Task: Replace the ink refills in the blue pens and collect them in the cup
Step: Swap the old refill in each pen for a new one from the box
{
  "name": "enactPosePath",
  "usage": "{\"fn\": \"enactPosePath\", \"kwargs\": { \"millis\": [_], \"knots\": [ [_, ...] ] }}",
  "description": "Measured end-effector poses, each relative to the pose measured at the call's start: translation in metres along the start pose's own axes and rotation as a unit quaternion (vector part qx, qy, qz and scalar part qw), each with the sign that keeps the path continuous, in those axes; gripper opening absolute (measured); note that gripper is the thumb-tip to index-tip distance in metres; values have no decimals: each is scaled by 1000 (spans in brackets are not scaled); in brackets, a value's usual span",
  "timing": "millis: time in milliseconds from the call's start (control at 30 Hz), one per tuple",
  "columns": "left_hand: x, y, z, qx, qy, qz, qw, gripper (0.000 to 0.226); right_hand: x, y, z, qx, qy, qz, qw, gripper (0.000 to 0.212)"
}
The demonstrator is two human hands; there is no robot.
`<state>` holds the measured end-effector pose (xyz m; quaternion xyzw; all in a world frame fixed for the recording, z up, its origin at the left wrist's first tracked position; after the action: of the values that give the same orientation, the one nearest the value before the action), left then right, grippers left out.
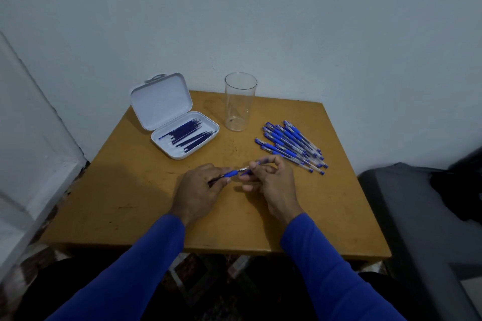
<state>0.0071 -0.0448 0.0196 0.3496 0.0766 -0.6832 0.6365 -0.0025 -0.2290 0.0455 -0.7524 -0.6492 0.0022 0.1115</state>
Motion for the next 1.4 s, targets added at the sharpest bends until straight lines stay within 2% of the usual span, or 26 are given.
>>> {"fn": "enactPosePath", "kwargs": {
  "millis": [200,867,1233,1400],
  "knots": [
    [-1,0,0,4,9,-5,1000,28,7,-4,2,4,-11,-36,999,20],
    [0,1,-4,17,20,-16,1000,27,10,-1,7,-1,-32,-63,997,12],
    [0,2,-3,10,33,-21,999,26,12,-3,3,7,-51,-71,996,16],
    [2,1,1,7,34,-28,999,25,10,-5,4,10,-39,-63,997,26]
  ]
}}
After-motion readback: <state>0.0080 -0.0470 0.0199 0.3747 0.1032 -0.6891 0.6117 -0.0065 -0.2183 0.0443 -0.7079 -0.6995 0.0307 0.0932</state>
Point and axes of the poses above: each hand's wrist, its own y-axis towards the middle knuckle, its own x-axis out of the palm, z = x × y, the point moved 3 cm from there along y, towards the middle knuckle, and after that the axes turned 2 degrees about -y, right-handed, at the moved point
